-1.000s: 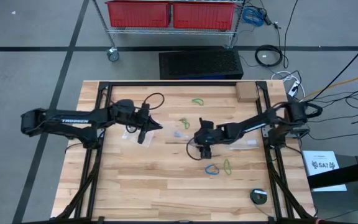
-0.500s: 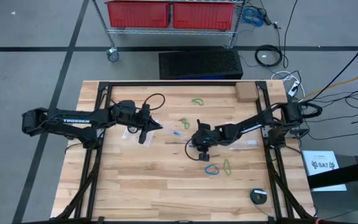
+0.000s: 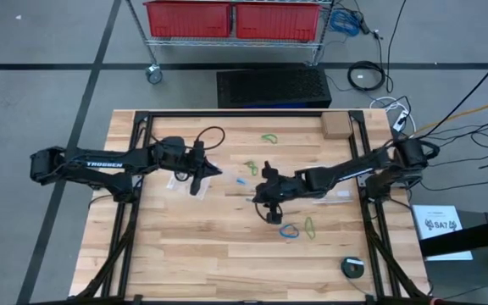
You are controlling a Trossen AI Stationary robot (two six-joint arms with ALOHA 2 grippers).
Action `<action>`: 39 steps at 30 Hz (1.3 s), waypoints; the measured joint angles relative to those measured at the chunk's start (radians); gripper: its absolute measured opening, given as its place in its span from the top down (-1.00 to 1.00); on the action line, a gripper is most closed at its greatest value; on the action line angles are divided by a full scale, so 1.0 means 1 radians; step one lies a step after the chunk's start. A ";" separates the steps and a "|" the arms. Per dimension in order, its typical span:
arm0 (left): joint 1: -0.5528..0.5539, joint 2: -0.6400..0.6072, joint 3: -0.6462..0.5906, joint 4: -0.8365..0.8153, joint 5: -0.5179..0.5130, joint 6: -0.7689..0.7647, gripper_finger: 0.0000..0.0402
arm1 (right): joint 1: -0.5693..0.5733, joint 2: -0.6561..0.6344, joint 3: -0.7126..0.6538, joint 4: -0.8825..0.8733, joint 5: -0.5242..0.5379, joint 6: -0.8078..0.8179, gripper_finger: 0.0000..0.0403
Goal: Sort rubber bands
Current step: Put the blue rubber band into the bottom left transparent zip bag
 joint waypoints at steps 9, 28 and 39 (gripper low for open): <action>-0.001 0.000 0.000 0.001 -0.016 -0.002 0.99 | 0.006 -0.032 0.165 0.004 0.287 -0.170 1.00; -0.007 0.000 0.000 0.022 -0.021 -0.008 0.99 | -0.059 0.116 0.278 0.014 0.257 -0.185 1.00; -0.007 0.000 0.000 0.026 -0.036 -0.010 0.99 | -0.038 0.116 0.368 -0.130 0.264 -0.089 1.00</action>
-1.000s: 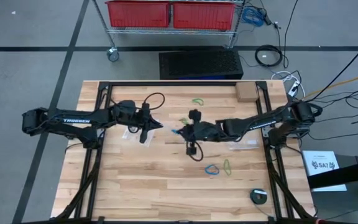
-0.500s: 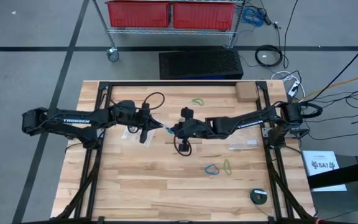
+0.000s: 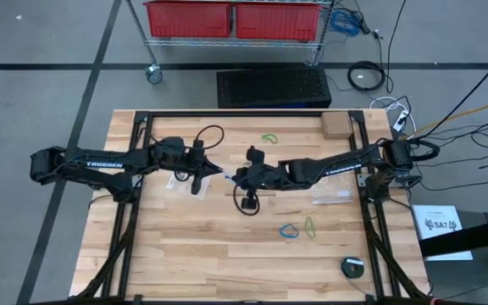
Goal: Sort rubber bands
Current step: Put the blue rubber band into the bottom left transparent zip bag
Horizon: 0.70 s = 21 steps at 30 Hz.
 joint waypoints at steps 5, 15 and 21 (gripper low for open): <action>-0.001 0.000 0.000 -0.001 -0.003 0.000 0.99 | 0.014 0.000 0.034 -0.017 0.002 0.020 1.00; -0.001 0.000 0.000 0.000 -0.003 0.000 0.99 | -0.008 0.008 0.035 -0.012 0.052 0.013 1.00; -0.001 0.000 0.000 0.000 -0.007 0.000 0.99 | -0.007 0.008 0.034 -0.013 0.050 0.026 1.00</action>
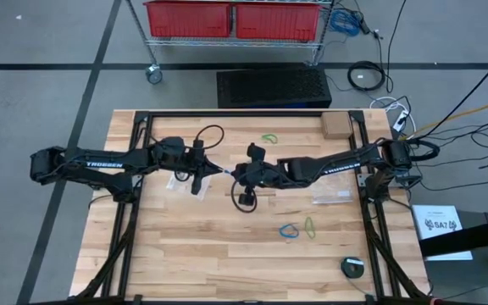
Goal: Sort rubber bands
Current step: Put the blue rubber band into the bottom left transparent zip bag
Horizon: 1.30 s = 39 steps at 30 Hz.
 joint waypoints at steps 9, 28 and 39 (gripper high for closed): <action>0.000 0.000 0.000 0.000 0.000 0.000 0.99 | 0.006 0.000 -0.003 0.006 0.003 0.022 1.00; 0.000 0.000 0.000 -0.007 -0.001 -0.001 0.99 | -0.011 0.059 -0.006 0.011 0.045 0.027 1.00; -0.001 0.000 0.000 -0.008 -0.001 -0.003 0.99 | -0.030 0.058 -0.006 0.001 0.058 0.037 1.00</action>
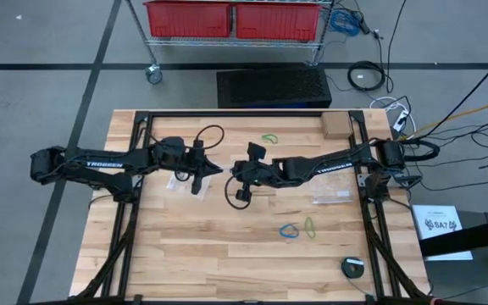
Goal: Sort rubber bands
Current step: Put the blue rubber band into the bottom left transparent zip bag
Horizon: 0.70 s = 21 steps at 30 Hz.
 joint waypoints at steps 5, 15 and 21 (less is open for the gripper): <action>-0.014 0.000 0.000 0.005 0.000 0.000 0.99 | -0.025 0.003 0.000 -0.001 -0.006 0.000 0.98; -0.026 0.000 0.000 0.023 0.000 0.004 0.99 | -0.032 0.000 0.020 -0.019 -0.131 -0.018 0.40; -0.025 0.000 0.000 0.079 -0.045 0.005 0.99 | -0.028 -0.005 0.163 -0.238 -0.139 -0.010 0.14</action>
